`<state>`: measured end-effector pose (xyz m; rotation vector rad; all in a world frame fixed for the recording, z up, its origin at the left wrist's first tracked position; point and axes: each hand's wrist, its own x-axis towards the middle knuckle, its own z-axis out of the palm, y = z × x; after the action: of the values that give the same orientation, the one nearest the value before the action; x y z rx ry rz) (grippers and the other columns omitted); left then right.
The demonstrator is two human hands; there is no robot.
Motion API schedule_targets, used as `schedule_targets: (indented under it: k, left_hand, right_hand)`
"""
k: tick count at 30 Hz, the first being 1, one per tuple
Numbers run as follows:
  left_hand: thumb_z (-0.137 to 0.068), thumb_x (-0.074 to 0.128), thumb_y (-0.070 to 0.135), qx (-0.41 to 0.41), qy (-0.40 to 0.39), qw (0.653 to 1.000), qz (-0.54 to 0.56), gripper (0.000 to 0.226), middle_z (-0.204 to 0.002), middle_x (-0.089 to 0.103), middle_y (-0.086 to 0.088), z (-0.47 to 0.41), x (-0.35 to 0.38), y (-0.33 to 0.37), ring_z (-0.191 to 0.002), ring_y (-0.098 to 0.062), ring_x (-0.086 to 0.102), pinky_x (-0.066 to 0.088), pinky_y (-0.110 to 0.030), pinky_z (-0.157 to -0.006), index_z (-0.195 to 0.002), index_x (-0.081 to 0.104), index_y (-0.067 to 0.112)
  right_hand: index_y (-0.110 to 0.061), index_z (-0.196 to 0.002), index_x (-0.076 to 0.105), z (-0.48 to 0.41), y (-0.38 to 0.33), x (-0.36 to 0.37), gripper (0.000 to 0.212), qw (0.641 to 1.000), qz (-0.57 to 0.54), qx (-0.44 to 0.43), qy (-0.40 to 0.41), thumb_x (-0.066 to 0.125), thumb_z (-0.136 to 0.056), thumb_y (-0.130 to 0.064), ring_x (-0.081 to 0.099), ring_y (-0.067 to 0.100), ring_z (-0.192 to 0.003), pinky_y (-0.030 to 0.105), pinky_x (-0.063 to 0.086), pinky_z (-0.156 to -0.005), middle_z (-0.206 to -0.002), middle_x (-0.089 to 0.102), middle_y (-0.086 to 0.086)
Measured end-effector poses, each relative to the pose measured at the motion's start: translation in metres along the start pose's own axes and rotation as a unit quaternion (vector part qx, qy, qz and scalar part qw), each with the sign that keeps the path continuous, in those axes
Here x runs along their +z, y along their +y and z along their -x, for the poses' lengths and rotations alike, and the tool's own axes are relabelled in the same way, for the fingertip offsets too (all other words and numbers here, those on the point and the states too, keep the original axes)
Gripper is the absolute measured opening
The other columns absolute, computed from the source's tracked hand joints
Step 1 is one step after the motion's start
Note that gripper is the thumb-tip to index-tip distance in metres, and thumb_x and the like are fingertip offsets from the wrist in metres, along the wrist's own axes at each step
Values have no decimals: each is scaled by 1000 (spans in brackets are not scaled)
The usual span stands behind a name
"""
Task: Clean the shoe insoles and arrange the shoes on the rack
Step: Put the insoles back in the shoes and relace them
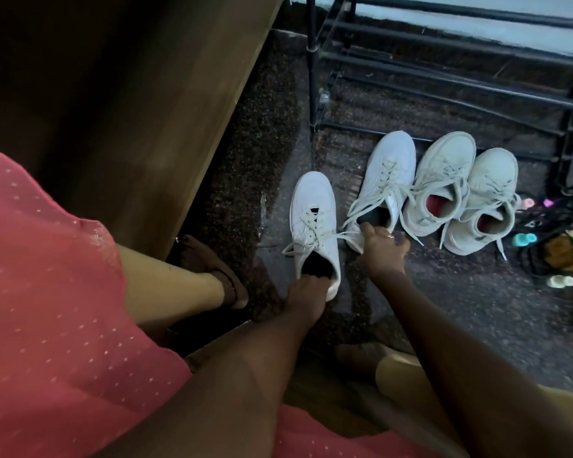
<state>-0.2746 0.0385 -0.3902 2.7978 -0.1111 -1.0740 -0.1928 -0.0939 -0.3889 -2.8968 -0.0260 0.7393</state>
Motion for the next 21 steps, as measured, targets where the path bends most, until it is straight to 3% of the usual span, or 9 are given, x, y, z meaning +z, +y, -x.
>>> schedule_targets:
  k: [4,7,11,16,21]
  left_hand:
    - [-95,39,8,-13,39,999,28,31,-117,56,-16,-2,-1,-12,-111,-33,52,45,-40,-85,-122,55,9]
    - [-94,39,9,-3,74,996,40,28,-114,55,-16,-5,-11,-18,-106,-35,55,46,-40,-84,-116,57,7]
    - [-92,41,8,16,86,996,35,26,-114,53,-16,-8,-26,-21,-106,-36,55,46,-42,-84,-111,58,6]
    - [-91,43,9,47,86,995,32,26,-115,53,-16,-9,-39,-14,-105,-36,56,47,-41,-84,-112,57,9]
    - [-88,44,10,33,69,997,30,27,-115,54,-14,-7,-43,-4,-114,-32,51,45,-40,-87,-113,54,11]
  right_hand:
    - [-17,-120,52,-16,-12,-4,34,998,-11,54,20,48,-89,-3,47,28,-118,49,28,-101,-122,54,8]
    - [-16,-114,58,-18,-10,-3,28,998,32,58,11,45,-91,-5,49,26,-116,41,30,-100,-116,59,10]
    - [-14,-112,61,-7,-1,-3,29,997,53,26,39,44,-90,-8,54,27,-109,37,35,-97,-109,62,12]
    - [-5,-93,67,21,-1,-8,19,995,-34,-1,93,52,-81,-2,56,33,-102,38,42,-85,-94,65,17]
    - [2,-81,61,44,4,-12,10,994,-69,-34,83,53,-78,-2,56,35,-92,36,45,-68,-89,61,20]
